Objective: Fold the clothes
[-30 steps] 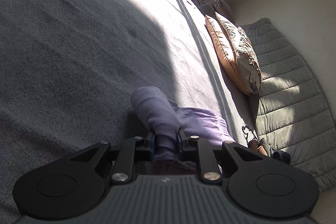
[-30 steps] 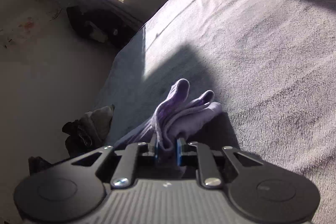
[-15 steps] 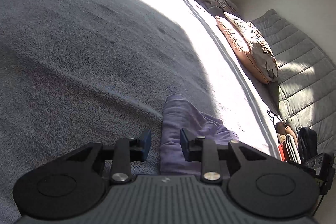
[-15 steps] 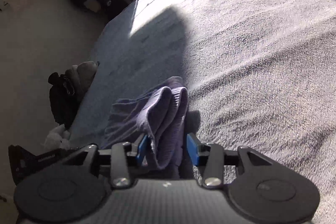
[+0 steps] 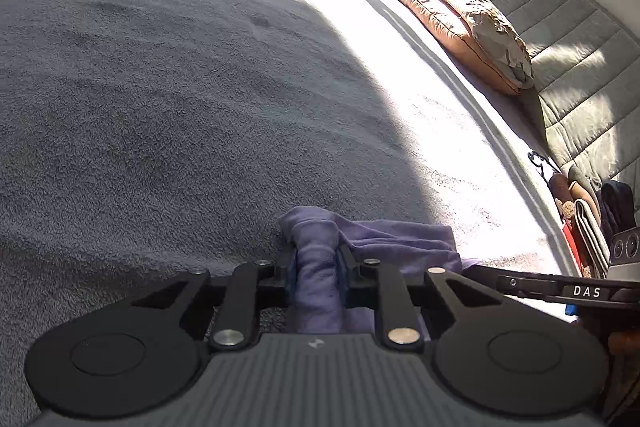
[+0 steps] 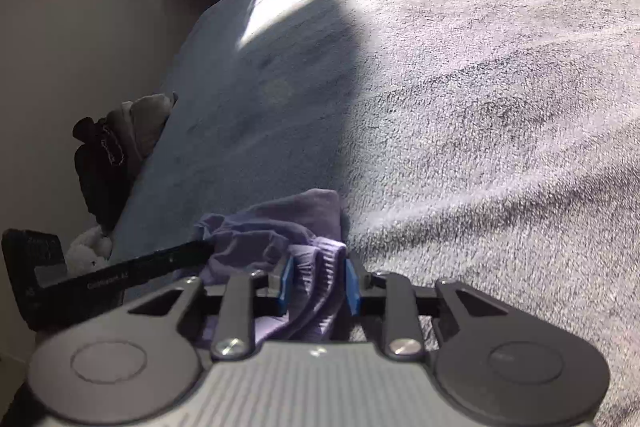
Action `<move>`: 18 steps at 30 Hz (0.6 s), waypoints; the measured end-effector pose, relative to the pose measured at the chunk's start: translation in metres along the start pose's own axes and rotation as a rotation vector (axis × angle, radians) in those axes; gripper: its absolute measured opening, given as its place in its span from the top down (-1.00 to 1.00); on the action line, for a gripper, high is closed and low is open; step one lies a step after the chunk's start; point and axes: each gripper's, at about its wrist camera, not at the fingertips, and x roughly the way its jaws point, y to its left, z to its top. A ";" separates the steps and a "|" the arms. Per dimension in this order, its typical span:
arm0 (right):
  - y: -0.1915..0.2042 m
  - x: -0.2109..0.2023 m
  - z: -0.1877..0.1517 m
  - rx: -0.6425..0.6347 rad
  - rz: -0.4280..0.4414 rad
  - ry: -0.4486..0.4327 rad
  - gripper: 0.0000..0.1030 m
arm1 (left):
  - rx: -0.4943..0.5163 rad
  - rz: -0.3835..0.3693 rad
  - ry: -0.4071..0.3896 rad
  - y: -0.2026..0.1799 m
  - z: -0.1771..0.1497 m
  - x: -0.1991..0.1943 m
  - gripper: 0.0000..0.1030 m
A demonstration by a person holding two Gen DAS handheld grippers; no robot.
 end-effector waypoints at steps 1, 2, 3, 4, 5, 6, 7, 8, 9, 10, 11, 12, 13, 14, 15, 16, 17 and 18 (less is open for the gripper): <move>0.005 -0.002 0.002 -0.026 -0.007 -0.017 0.72 | -0.027 -0.001 -0.007 0.003 0.000 -0.002 0.65; 0.006 -0.004 0.003 -0.037 -0.010 -0.033 0.75 | -0.053 -0.003 -0.015 0.005 0.000 -0.004 0.67; 0.007 -0.006 0.005 -0.046 -0.011 -0.049 0.76 | -0.074 -0.013 -0.027 0.008 0.001 -0.006 0.67; 0.007 -0.008 0.006 -0.054 -0.012 -0.065 0.77 | -0.094 -0.021 -0.042 0.009 0.000 -0.010 0.68; 0.008 -0.011 0.008 -0.062 -0.014 -0.081 0.78 | -0.107 -0.024 -0.055 0.010 -0.003 -0.015 0.68; 0.010 -0.009 0.008 -0.071 -0.016 -0.090 0.78 | -0.112 -0.022 -0.063 0.010 -0.005 -0.017 0.69; 0.012 -0.008 0.008 -0.084 -0.019 -0.094 0.78 | -0.117 -0.019 -0.072 0.011 -0.008 -0.019 0.69; 0.014 -0.005 0.007 -0.099 -0.025 -0.095 0.78 | -0.127 -0.014 -0.080 0.012 -0.011 -0.020 0.69; 0.016 -0.002 0.006 -0.112 -0.032 -0.090 0.78 | -0.122 -0.009 -0.082 0.011 -0.013 -0.019 0.69; 0.015 0.001 0.005 -0.117 -0.040 -0.080 0.77 | -0.117 -0.004 -0.084 0.011 -0.015 -0.019 0.68; 0.014 0.005 0.004 -0.116 -0.048 -0.068 0.76 | -0.100 -0.003 -0.080 0.010 -0.015 -0.019 0.66; 0.012 0.008 0.003 -0.114 -0.057 -0.054 0.73 | -0.084 -0.002 -0.076 0.008 -0.015 -0.019 0.64; 0.011 0.007 0.003 -0.106 -0.068 -0.055 0.65 | -0.067 -0.001 -0.072 0.007 -0.016 -0.018 0.59; 0.009 0.004 0.003 -0.095 -0.079 -0.060 0.57 | -0.052 -0.001 -0.068 0.006 -0.016 -0.018 0.53; 0.007 0.002 0.003 -0.085 -0.090 -0.065 0.50 | -0.067 -0.004 -0.068 0.008 -0.013 -0.021 0.51; 0.003 -0.004 0.004 -0.068 -0.093 -0.073 0.33 | -0.078 -0.002 -0.077 0.009 -0.011 -0.026 0.52; 0.002 -0.010 0.004 -0.053 -0.091 -0.082 0.32 | -0.072 0.004 -0.089 0.008 -0.010 -0.031 0.49; 0.001 -0.014 0.005 -0.039 -0.089 -0.092 0.32 | -0.048 0.014 -0.106 0.005 -0.010 -0.038 0.48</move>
